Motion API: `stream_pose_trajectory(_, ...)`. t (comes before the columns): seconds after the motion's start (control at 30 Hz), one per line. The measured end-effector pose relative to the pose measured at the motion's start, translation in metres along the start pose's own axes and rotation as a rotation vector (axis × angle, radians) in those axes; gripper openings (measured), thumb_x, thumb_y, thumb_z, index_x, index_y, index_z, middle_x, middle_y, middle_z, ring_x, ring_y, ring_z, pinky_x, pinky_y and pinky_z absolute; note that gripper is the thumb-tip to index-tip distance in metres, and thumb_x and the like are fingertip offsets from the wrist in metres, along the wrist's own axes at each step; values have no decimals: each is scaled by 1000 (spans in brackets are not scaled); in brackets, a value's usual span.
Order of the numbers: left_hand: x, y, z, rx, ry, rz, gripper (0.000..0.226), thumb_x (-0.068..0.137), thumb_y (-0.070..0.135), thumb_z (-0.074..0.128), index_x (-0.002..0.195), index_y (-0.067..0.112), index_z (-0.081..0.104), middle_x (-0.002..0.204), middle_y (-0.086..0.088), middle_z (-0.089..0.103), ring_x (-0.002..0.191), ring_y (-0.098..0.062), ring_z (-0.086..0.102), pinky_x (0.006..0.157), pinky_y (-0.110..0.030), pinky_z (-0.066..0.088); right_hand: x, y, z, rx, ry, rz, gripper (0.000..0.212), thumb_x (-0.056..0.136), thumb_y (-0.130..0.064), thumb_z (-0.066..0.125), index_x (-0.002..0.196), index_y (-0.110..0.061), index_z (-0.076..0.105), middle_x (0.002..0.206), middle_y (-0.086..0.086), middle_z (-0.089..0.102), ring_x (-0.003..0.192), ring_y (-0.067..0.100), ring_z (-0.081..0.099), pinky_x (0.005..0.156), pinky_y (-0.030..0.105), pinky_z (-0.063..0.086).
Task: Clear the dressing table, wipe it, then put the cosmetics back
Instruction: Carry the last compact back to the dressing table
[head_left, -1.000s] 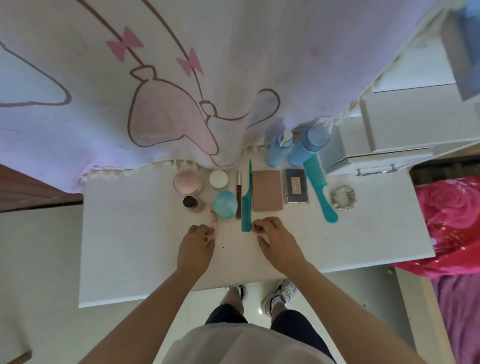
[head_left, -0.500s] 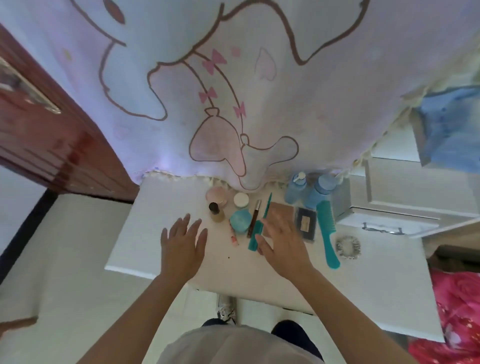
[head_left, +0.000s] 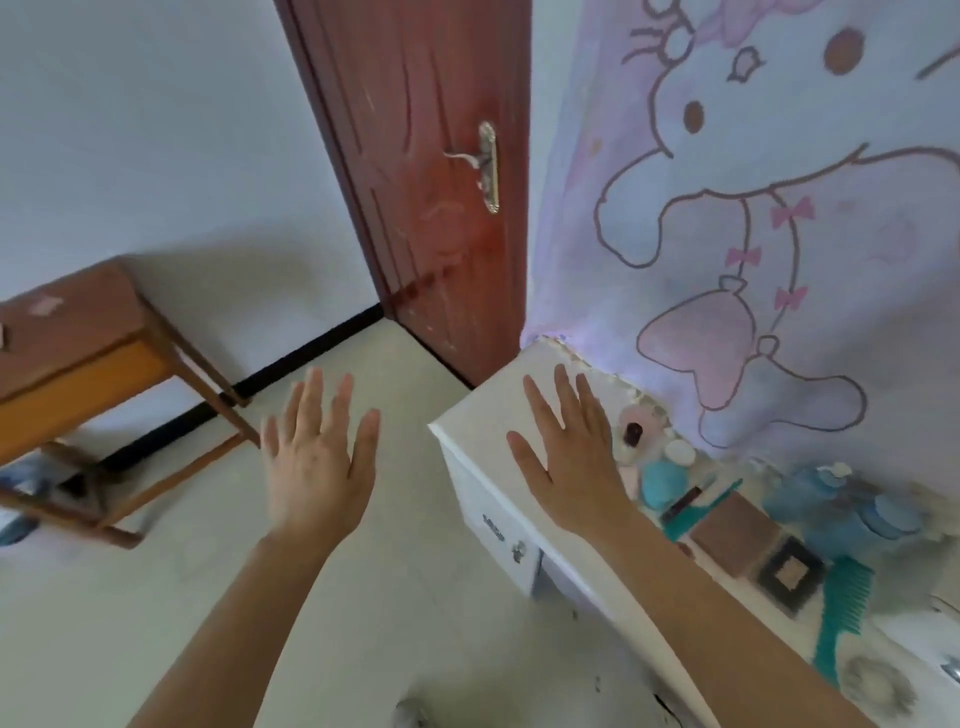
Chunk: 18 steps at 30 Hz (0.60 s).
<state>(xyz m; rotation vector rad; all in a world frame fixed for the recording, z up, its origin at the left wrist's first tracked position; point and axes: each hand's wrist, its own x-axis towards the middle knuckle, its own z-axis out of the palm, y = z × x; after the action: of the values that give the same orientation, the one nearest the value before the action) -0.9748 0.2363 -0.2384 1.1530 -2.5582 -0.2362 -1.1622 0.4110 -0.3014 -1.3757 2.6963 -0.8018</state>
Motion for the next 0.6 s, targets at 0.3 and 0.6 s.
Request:
stream_pose_trajectory(0.3,6,-195,-126,43,223,-137,61,100,57,16,153,28,25,162,-3,12,150,-21,5,120,-52,9,132,-240,46,-22,-19,-395,68,98,-59,27,157,-27,14,165,10,0,151,30,-3,121,48,10)
stream_pose_trajectory(0.6,27,-356,-181,115,299,-305,61,100,57,18,152,26,26,162,-3,16,149,-23,11,120,-51,13,192,-432,137,105,-149,-647,70,98,-62,25,156,-33,-1,164,0,-15,150,17,-16,120,37,-2)
